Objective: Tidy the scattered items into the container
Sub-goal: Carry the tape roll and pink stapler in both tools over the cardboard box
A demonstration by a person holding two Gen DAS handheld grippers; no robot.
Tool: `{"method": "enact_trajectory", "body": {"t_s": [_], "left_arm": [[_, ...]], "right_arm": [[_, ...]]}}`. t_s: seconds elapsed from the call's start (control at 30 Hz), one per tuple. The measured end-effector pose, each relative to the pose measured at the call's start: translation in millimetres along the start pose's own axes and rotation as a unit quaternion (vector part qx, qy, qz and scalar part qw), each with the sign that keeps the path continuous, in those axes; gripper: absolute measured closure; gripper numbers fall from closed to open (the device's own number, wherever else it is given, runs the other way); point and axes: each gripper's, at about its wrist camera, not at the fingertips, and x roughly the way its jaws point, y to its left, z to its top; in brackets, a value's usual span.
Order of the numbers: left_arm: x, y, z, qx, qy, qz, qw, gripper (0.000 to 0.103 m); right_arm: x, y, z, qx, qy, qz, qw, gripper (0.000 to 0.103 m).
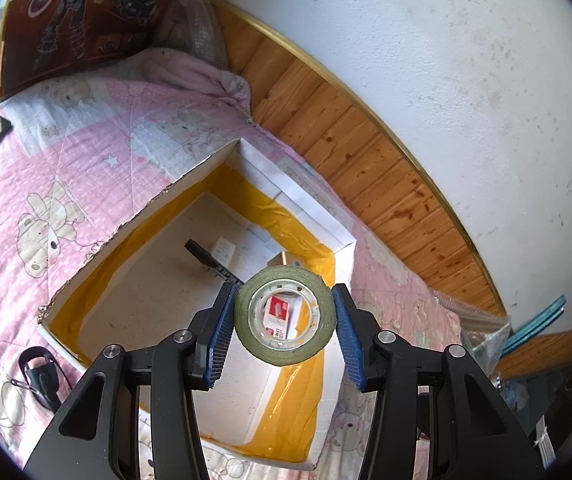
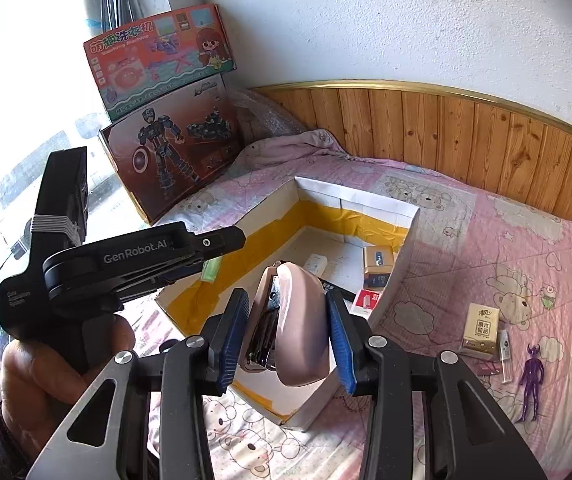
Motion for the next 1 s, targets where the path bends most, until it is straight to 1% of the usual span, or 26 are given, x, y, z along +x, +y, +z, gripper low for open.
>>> {"method": "enact_trajectory", "body": {"t_s": [0.27, 0.57, 0.8, 1.0], "left_arm": [[0, 20, 5, -0.017, 0.002, 0.002, 0.9998, 0.054], [-3, 47, 16, -0.043, 0.001, 0.012, 0.9990, 0.054], [3, 52, 22, -0.045, 0.006, 0.008, 0.9990, 0.054], [10, 40, 20, -0.028, 0.017, -0.005, 0.9995, 0.054]], "right_arm": [[20, 14, 13, -0.013, 0.019, 0.003, 1.000, 0.062], [46, 22, 40, -0.021, 0.042, 0.008, 0.999, 0.062], [69, 23, 56, -0.009, 0.054, 0.015, 0.998, 0.062], [85, 16, 73, -0.004, 0.063, 0.010, 0.998, 0.062]]}}
